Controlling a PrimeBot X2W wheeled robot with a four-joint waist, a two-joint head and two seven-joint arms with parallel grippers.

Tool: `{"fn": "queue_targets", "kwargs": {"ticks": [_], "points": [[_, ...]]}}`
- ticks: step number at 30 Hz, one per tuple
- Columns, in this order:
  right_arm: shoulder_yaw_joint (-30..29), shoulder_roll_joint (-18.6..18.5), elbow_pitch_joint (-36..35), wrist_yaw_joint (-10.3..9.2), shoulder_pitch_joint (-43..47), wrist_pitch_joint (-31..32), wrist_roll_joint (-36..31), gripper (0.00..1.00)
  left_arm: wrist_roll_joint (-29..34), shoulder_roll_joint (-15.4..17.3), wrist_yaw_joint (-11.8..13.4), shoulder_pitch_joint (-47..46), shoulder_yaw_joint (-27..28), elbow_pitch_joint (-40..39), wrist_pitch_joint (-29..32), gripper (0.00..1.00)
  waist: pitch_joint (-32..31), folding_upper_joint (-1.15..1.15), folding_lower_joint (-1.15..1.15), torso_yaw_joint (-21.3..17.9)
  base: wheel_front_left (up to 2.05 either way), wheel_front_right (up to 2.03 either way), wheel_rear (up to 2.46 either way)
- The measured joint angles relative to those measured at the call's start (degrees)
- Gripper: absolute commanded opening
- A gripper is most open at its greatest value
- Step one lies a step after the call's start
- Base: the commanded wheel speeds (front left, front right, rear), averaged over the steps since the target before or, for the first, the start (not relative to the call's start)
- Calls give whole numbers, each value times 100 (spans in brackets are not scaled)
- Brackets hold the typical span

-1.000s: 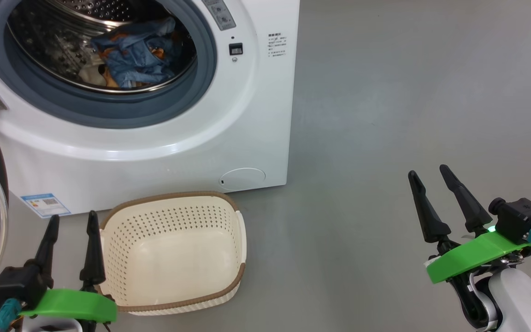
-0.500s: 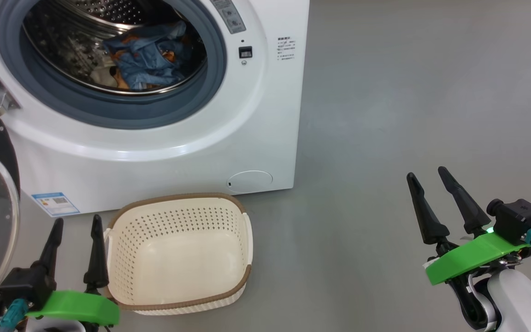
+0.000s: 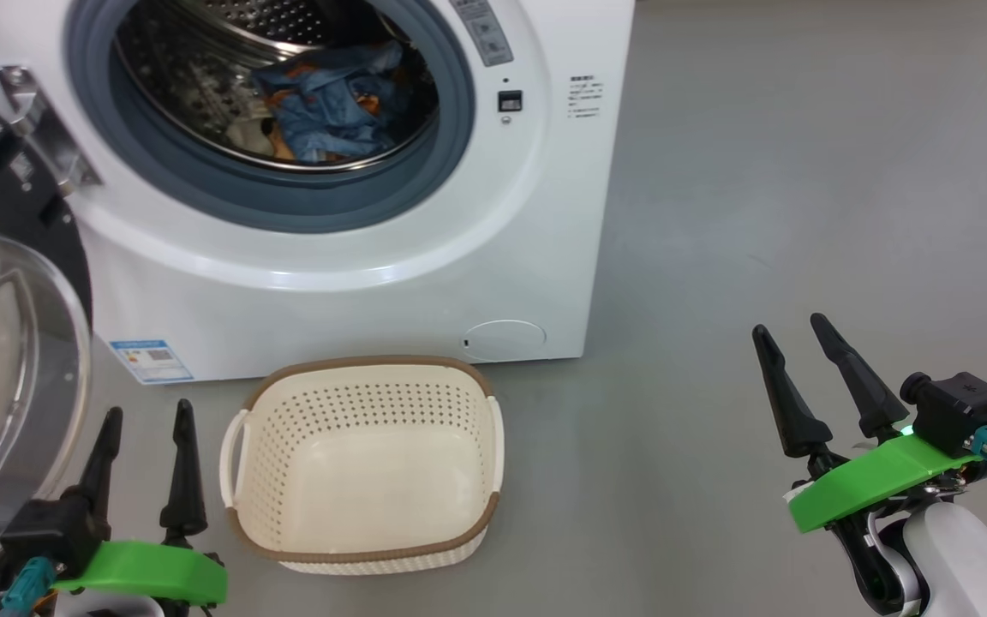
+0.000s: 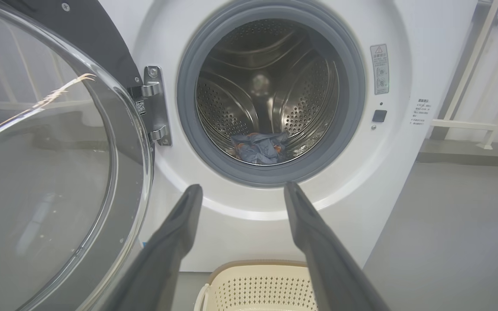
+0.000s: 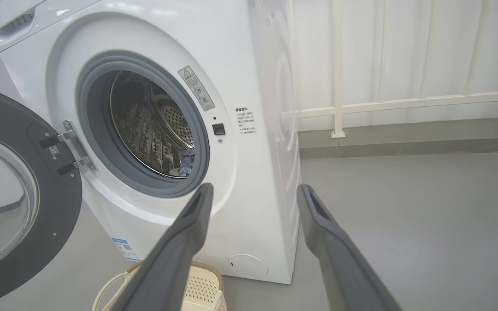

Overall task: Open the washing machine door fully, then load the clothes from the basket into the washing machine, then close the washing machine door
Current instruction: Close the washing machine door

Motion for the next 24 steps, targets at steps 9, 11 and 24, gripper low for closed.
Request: {"fn": "queue_targets", "kwargs": {"ticks": [9, 11, 24], "points": [[24, 0, 11, 0, 2, 0, 45, 100, 46, -43, 16, 3, 109, 20, 0, 100, -33, 0, 0, 445, 0, 0, 0], [27, 1, 12, 0, 2, 0, 46, 100, 51, -66, 47, 3, 121, 32, 0, 100, -39, 0, 0, 566, 0, 0, 0], [74, -14, 43, 0, 4, 0, 58, 100, 49, -134, 46, 21, 203, 80, 0, 100, -77, 0, 0, 1426, 0, 0, 0]]}}
